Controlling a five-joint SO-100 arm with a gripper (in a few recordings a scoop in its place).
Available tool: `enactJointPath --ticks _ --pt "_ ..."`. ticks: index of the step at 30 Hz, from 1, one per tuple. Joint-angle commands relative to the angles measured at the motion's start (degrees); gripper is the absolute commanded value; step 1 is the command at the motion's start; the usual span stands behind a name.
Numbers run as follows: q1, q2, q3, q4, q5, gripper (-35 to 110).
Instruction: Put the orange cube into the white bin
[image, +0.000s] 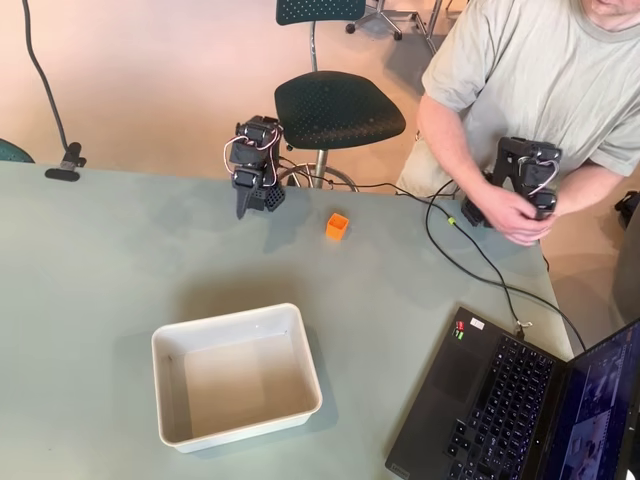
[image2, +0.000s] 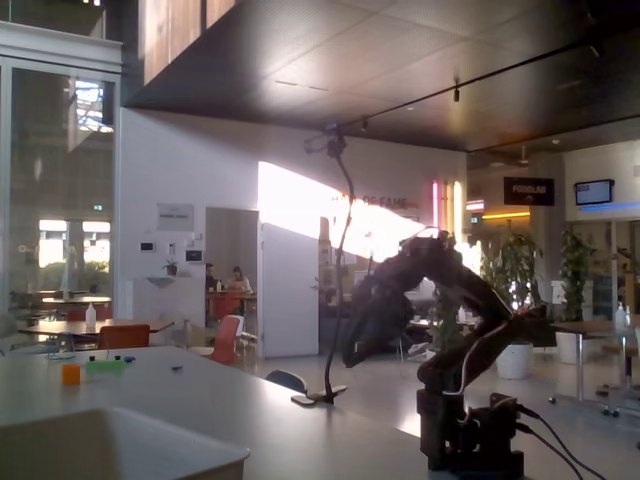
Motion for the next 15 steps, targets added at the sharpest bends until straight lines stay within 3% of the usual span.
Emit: enactJointPath --ticks 1,15 --pt "-7.56 -7.91 -10.02 3.34 -0.26 1" --pt "-53.96 -30.94 -17.40 3.96 0.35 1"
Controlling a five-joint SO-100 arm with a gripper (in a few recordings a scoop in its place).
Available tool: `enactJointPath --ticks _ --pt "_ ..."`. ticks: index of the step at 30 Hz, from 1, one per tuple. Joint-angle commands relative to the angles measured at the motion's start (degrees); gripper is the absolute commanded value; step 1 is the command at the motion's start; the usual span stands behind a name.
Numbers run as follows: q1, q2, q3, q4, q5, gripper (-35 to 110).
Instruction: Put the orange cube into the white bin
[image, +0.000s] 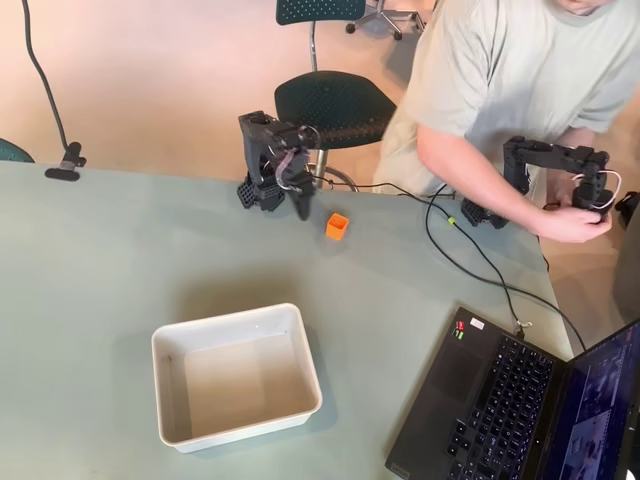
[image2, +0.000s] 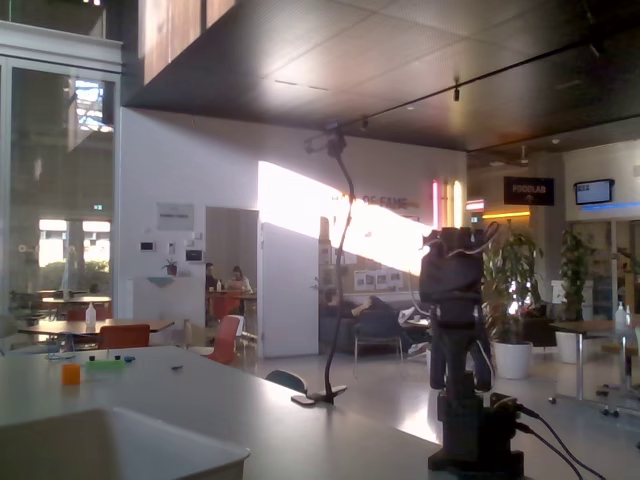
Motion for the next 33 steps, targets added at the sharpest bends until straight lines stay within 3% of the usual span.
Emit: enactJointPath --ticks 1,12,25,33 --pt "-8.09 -1.93 -2.37 0.18 0.35 1" --pt "-28.21 -2.55 -1.76 2.64 9.14 3" --pt "-25.66 -2.55 4.39 2.90 20.04 51" --pt "-25.40 -3.78 11.60 1.32 22.41 60"
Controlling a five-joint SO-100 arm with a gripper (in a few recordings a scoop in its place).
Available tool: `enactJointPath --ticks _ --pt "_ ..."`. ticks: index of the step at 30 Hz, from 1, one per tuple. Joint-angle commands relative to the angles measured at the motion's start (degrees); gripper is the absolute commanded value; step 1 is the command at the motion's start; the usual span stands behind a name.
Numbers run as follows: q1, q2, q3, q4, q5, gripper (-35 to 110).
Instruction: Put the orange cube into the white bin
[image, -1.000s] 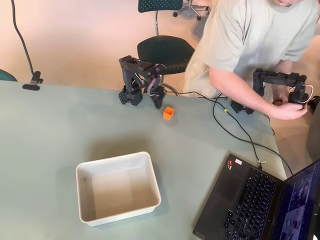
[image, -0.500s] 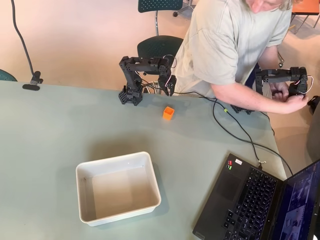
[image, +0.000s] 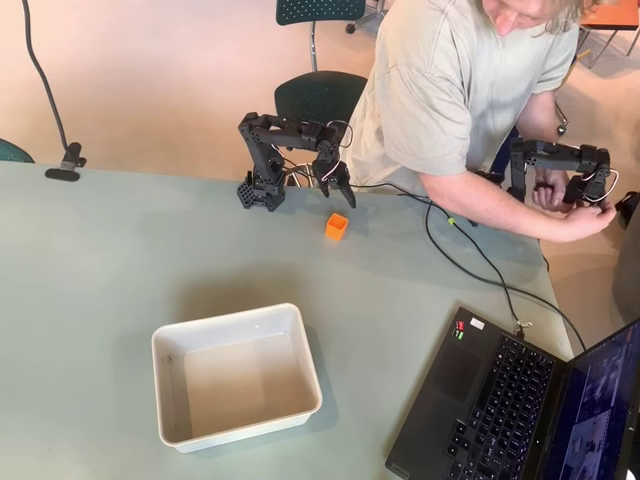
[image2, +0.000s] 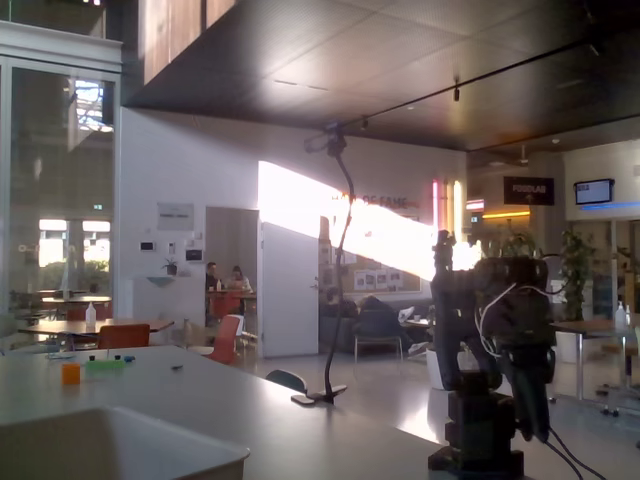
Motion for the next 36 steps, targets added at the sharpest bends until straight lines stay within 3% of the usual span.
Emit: enactJointPath --ticks 1,10,36 --pt "-0.26 -1.93 0.18 -1.85 0.00 60" --pt "-0.97 -13.97 -0.26 -10.81 0.00 60" --pt "-1.14 -25.31 -0.62 -13.54 -0.88 60"
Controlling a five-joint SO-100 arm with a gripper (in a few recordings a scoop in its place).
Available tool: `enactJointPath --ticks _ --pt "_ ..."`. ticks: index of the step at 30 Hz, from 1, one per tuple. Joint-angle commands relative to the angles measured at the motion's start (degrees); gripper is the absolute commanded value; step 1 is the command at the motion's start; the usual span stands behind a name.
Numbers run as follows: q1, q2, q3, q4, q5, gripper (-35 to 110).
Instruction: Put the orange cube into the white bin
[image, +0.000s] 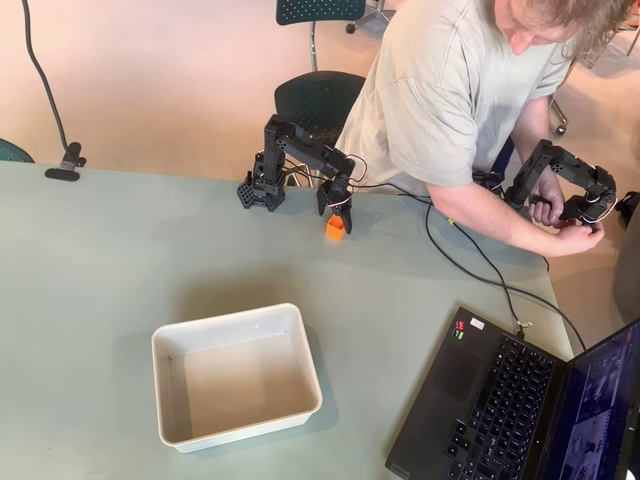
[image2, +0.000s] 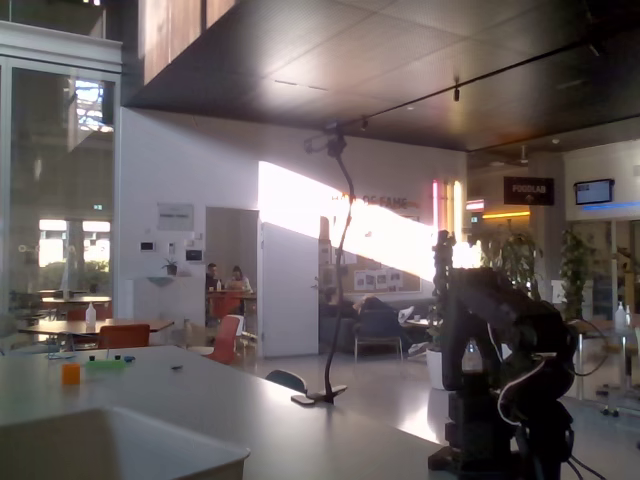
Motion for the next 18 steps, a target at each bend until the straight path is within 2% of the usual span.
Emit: enactJointPath --ticks 1,18 --pt "-0.53 0.18 -0.53 -2.55 -0.44 60" --pt "-1.49 -5.01 -1.49 -4.31 -0.44 59"
